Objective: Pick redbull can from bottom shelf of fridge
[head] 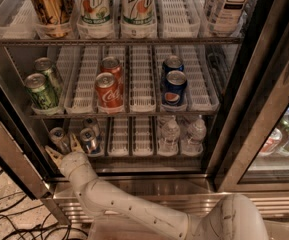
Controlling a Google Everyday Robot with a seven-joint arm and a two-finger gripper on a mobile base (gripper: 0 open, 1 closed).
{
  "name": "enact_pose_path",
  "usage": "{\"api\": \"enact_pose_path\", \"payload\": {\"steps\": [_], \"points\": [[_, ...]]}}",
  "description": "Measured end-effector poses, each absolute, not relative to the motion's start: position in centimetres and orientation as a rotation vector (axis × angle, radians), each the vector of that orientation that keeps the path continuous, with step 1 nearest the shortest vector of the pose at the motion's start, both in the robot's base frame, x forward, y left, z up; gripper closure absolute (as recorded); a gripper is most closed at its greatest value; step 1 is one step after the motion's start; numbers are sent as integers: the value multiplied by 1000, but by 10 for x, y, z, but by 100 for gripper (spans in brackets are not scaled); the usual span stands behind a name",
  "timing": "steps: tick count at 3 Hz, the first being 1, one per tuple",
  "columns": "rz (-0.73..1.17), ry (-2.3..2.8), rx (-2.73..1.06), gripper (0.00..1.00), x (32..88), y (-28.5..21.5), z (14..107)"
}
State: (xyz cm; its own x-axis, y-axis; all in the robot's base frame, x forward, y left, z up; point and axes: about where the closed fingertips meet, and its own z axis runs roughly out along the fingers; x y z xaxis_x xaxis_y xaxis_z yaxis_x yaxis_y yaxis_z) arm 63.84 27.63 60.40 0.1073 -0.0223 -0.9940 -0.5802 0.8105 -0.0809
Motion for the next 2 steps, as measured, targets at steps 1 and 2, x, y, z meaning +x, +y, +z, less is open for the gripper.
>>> {"api": "enact_pose_path", "payload": {"steps": [1, 2], "points": [[448, 1424, -540, 30, 647, 284, 601], [452, 1418, -543, 32, 658, 292, 605]]}}
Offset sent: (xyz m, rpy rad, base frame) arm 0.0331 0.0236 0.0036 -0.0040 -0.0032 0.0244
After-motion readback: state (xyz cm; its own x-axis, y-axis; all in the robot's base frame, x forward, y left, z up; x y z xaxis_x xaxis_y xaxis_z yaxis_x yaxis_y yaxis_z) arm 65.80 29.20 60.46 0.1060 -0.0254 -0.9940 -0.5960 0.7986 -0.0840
